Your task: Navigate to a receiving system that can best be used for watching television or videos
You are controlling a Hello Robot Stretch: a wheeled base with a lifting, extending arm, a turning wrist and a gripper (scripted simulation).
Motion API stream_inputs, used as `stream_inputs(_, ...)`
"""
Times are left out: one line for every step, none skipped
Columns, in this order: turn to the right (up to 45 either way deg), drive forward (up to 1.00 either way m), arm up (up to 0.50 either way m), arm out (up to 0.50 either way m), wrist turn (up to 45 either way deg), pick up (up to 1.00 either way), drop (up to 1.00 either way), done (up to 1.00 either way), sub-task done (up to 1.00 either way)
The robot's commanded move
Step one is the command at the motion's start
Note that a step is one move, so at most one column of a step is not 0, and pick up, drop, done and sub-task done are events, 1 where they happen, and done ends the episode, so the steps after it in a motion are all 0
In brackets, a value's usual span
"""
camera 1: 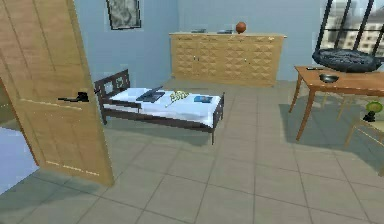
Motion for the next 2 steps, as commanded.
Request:
stream_inputs(15.0,0.00,0.00,0.00,0.0,0.00,0.00,0.00,0.00)
stream_inputs(0.0,0.10,0.00,0.00,0.0,0.00,0.00,0.00,0.00)
